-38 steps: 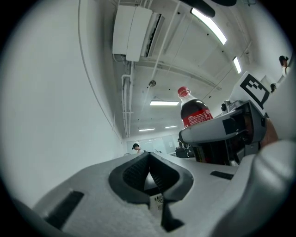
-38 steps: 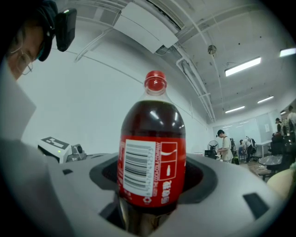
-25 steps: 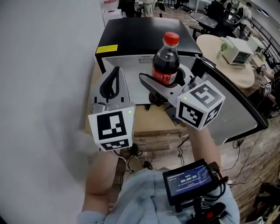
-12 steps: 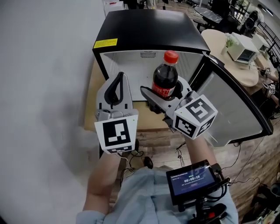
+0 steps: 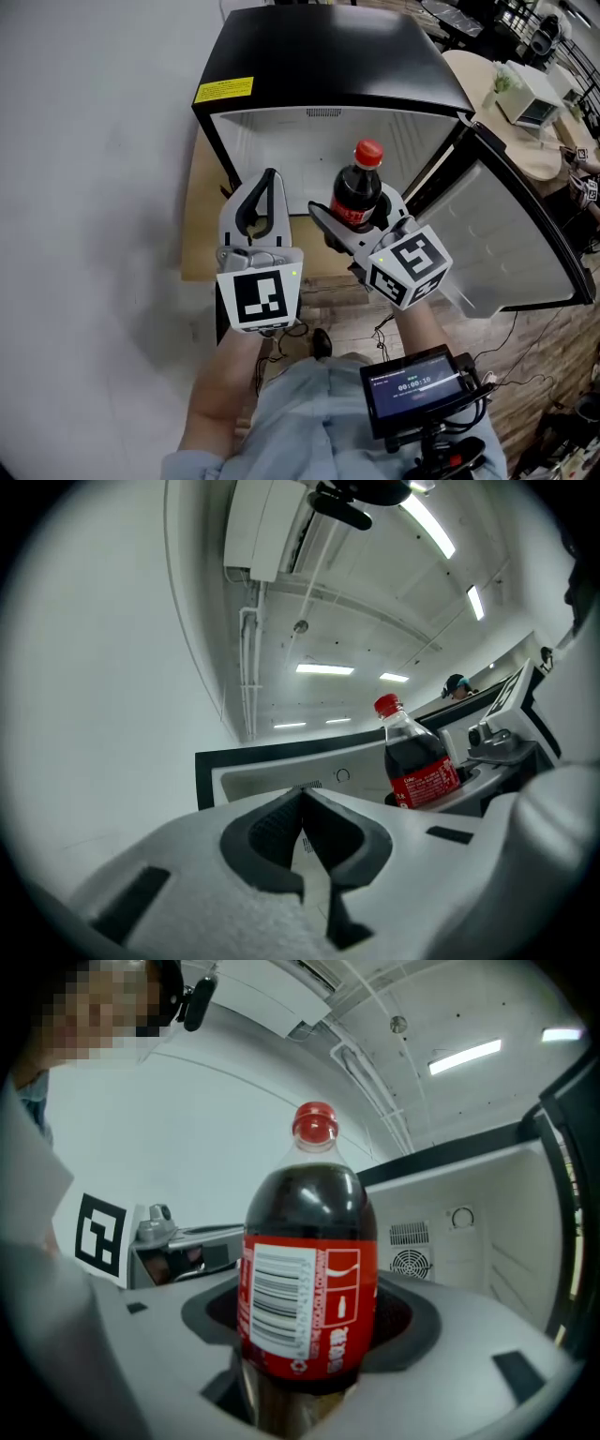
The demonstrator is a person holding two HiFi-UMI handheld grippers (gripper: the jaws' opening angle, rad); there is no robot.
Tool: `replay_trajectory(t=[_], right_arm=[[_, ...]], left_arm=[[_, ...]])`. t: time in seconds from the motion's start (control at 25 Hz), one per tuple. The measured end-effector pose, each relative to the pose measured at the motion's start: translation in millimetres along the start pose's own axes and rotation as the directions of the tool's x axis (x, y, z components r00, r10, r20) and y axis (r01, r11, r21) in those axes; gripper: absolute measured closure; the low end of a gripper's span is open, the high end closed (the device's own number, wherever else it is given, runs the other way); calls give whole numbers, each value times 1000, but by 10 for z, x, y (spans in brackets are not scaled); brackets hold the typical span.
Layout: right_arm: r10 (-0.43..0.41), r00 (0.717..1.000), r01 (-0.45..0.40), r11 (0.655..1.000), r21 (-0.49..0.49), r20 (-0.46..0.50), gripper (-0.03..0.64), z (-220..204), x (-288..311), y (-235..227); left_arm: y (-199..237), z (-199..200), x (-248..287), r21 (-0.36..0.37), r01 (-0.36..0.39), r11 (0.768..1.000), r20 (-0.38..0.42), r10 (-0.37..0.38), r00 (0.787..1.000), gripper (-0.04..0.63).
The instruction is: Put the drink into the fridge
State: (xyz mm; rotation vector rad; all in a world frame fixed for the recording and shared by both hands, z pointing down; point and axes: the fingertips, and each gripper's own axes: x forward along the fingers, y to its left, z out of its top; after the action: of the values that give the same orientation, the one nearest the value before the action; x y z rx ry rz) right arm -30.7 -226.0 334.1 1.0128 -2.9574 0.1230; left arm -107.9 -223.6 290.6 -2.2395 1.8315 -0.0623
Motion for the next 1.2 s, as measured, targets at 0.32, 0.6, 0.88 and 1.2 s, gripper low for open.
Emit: replay_trajectory(t=[0.32, 0.6, 0.88, 1.2], right_arm=[[-82, 997, 82, 997, -6, -11, 299, -407, 140, -276], [-149, 989, 149, 989, 0, 21, 299, -620, 267, -554], [-203, 979, 203, 979, -8, 19, 299, -736, 416, -895], [-251, 968, 252, 968, -25, 14, 299, -883, 587, -1230]], left_arm=[[-145, -411, 232, -28, 66, 997, -11, -66, 998, 586], [-164, -780, 489, -70, 100, 992, -28, -103, 994, 586], [-167, -1018, 790, -77, 123, 989, -23, -125, 992, 586], [-172, -1163, 1083, -38, 150, 988, -7, -151, 989, 586]])
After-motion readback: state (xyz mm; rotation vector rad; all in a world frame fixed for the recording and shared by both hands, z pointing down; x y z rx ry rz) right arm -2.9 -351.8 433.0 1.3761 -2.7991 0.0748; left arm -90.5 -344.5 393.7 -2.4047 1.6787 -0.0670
